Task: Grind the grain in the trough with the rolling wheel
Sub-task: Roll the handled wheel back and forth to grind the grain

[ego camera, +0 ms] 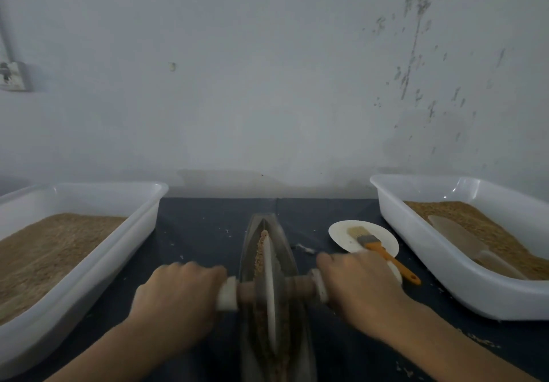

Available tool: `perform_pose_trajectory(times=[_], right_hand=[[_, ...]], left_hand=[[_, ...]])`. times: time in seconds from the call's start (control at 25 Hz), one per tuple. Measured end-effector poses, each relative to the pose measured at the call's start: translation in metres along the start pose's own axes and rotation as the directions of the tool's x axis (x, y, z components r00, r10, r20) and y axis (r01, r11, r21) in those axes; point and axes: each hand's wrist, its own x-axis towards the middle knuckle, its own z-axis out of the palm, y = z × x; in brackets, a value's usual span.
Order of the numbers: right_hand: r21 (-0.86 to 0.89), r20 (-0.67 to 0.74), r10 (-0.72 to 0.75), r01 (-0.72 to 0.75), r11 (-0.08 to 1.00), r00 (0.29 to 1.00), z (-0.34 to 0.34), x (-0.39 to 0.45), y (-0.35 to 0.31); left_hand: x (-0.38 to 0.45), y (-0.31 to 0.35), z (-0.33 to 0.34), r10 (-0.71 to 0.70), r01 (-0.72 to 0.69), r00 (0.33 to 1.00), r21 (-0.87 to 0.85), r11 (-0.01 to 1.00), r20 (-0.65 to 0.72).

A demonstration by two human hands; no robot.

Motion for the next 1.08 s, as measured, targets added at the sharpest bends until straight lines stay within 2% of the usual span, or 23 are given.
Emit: perform_pose_trajectory(times=[0.08,0.2,0.28,0.36,0.44,0.52,0.6,0.64,0.68,0.8,0.92,1.0,1.08], right_hand=[[-0.071,-0.101,0.014,-0.022,0.997,0.995,0.005,0.037,0.007],[-0.142,-0.154,0.064,-0.086,0.986,0.986,0.003,0.089,0.014],[-0.123,-0.169,0.072,-0.093,0.988,0.983,0.004,0.094,0.015],[-0.027,-0.144,0.05,-0.054,0.998,0.988,0.011,0.065,0.012],[0.078,-0.043,0.016,-0.013,0.997,0.999,0.016,0.026,0.009],[0.132,0.154,-0.006,-0.015,0.991,0.988,0.009,0.001,0.006],[0.147,0.368,0.039,-0.1,0.984,0.929,0.001,-0.008,0.007],[0.139,0.411,0.067,-0.135,0.981,0.909,0.0,-0.009,0.007],[0.142,0.377,0.07,-0.133,0.981,0.923,0.002,-0.008,0.006],[0.115,0.103,0.075,-0.086,0.99,0.992,0.027,0.009,0.009],[-0.055,-0.176,0.084,-0.095,0.994,0.981,0.027,0.06,0.014],[-0.144,-0.209,0.058,-0.089,0.986,0.976,0.013,0.088,0.015],[-0.144,-0.193,0.069,-0.098,0.985,0.979,0.004,0.092,0.014]], left_hand=[[0.031,-0.004,0.01,-0.053,0.052,0.998,-0.052,0.997,-0.031],[0.071,-0.004,0.015,-0.112,0.106,0.987,-0.054,0.993,-0.116],[0.075,-0.004,0.012,-0.117,0.114,0.985,-0.03,0.993,-0.127],[0.057,0.0,0.006,-0.082,0.085,0.99,0.016,0.996,-0.117],[0.026,0.005,-0.002,-0.002,0.005,0.997,0.032,0.999,-0.074],[-0.005,0.008,-0.014,0.078,-0.077,0.997,0.01,0.997,-0.009],[-0.017,0.007,-0.022,0.14,-0.14,0.99,0.038,0.989,0.01],[-0.016,0.008,-0.024,0.155,-0.155,0.988,0.054,0.986,0.002],[-0.011,0.008,-0.023,0.148,-0.146,0.989,0.065,0.987,-0.024],[0.023,0.01,-0.007,0.086,-0.08,0.991,0.066,0.995,-0.104],[0.061,0.001,0.007,-0.027,0.034,0.991,0.054,0.998,-0.134],[0.073,-0.003,0.01,-0.085,0.083,0.991,-0.031,0.996,-0.105],[0.072,-0.002,0.006,-0.085,0.081,0.993,-0.049,0.996,-0.087]])
